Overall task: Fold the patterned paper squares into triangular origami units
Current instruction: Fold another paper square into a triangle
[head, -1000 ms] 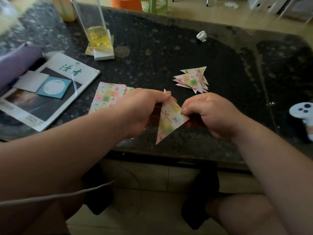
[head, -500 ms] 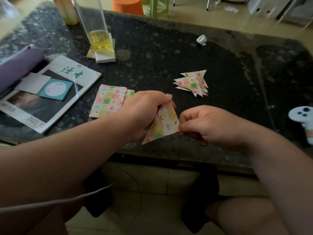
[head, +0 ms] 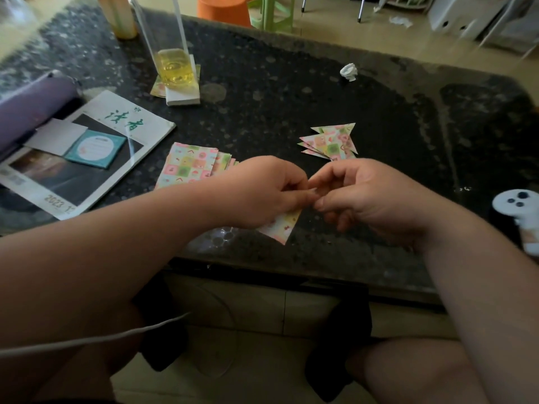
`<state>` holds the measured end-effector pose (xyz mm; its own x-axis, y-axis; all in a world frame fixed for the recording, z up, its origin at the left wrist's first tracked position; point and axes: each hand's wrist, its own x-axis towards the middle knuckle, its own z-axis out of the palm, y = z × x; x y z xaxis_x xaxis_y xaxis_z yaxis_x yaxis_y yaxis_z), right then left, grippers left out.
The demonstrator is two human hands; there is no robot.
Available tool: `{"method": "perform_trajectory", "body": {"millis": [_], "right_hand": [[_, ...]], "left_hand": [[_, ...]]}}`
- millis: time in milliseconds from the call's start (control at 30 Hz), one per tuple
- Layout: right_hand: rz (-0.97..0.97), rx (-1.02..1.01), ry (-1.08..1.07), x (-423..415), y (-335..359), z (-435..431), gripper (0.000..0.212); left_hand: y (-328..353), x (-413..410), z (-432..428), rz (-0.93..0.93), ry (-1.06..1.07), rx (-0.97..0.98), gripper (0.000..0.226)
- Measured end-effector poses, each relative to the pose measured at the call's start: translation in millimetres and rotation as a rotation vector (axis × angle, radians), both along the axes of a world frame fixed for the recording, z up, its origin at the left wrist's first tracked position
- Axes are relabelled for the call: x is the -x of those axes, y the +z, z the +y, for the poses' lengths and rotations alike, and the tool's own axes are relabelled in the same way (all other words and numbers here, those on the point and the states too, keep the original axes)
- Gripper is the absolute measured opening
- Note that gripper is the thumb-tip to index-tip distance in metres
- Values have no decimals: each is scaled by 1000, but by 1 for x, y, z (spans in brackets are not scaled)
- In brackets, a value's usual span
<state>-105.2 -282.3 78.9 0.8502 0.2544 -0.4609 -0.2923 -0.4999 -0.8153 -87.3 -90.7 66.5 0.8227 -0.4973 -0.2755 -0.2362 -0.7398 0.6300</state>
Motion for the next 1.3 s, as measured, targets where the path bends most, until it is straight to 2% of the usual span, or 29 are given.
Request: {"method": "perform_trajectory", "body": {"millis": [100,200,267,300,433,500,567,633,733,833,933,1000,1100,1233,1300], "right_hand": [[64,-142,-89,-2,-2,6,13],[38,-155,-69,-4,-7,7,5],[38,-116,10,-3,-8,8,28],[39,-109,24,-2,-8,8,33],[-2,-110,-8,-2,-8,10,10],[-25,-112,-57,-3,-7,9,10],[-6,-115,-110,-4,-4,6,12],[23,-117,-127,-4,-2,3,13],[29,-122,-152,-3,-2,3,14],[22,-140,-208,-2,-3,10,12],[2,-148,-282,-2,-6,15,14],[-57,-73,-291,-1,-10,18,17],[-209,125,-192,2,-13,23,24],[-399,359,-33,9,-14,27,24],[-468,451,56,12,-14,30,27]], "left_hand": [[2,0,2,-85,-4,-26,36],[5,1,3,-122,28,-20,44],[6,0,4,-111,32,-21,48],[5,0,5,-103,29,-15,50],[8,-2,14,-38,-8,-61,57],[13,-8,26,16,-17,-124,49],[18,-14,40,33,37,-120,29],[20,-17,50,124,192,55,19],[15,-19,50,443,465,550,13],[5,-17,38,550,631,716,1],[1,-11,25,548,780,800,13],[0,-8,20,550,838,809,25],[-3,-6,18,623,846,816,43],[-7,-1,15,377,665,607,51],[-8,3,10,410,604,595,51]]}}
